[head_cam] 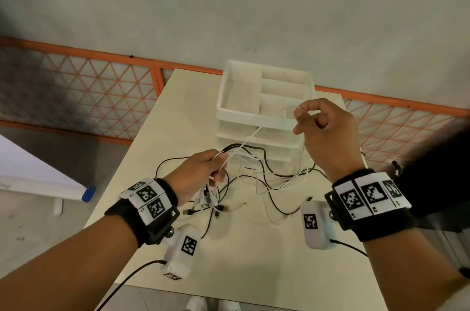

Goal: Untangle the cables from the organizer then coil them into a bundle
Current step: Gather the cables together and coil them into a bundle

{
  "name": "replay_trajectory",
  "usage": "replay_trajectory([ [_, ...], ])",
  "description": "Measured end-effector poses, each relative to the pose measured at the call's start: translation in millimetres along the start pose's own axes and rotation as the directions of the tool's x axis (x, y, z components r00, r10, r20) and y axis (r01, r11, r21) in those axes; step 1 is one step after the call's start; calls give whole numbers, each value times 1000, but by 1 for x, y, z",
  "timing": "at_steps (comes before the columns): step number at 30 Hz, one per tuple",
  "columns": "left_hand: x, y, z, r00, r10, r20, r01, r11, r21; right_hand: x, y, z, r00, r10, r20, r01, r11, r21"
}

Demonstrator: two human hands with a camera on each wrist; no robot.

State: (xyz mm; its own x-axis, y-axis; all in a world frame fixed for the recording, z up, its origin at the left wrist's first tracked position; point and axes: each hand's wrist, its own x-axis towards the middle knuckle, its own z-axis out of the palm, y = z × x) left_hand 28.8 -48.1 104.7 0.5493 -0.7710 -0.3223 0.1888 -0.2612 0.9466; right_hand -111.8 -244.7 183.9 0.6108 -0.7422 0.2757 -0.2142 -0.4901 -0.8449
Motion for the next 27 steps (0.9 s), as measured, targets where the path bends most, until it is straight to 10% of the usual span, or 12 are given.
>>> replay_trajectory([
  [5, -1, 14, -7, 998, 0, -57, -7, 993, -115, 1, 38, -10, 980, 108, 169, -59, 960, -275],
  [11, -4, 34, -31, 984, 90, -153, -80, 995, 67, -4, 120, -32, 846, 525, 88, -350, 673, -652],
  [22, 3, 29, -29, 980, -3, -201, 38, 984, 171, 57, 47, -59, 946, 93, -310, -172, 956, -239],
  [27, 1, 31, -27, 979, 11, -202, 37, 972, 233, 34, 96, -47, 952, 305, -32, -302, 910, -283],
])
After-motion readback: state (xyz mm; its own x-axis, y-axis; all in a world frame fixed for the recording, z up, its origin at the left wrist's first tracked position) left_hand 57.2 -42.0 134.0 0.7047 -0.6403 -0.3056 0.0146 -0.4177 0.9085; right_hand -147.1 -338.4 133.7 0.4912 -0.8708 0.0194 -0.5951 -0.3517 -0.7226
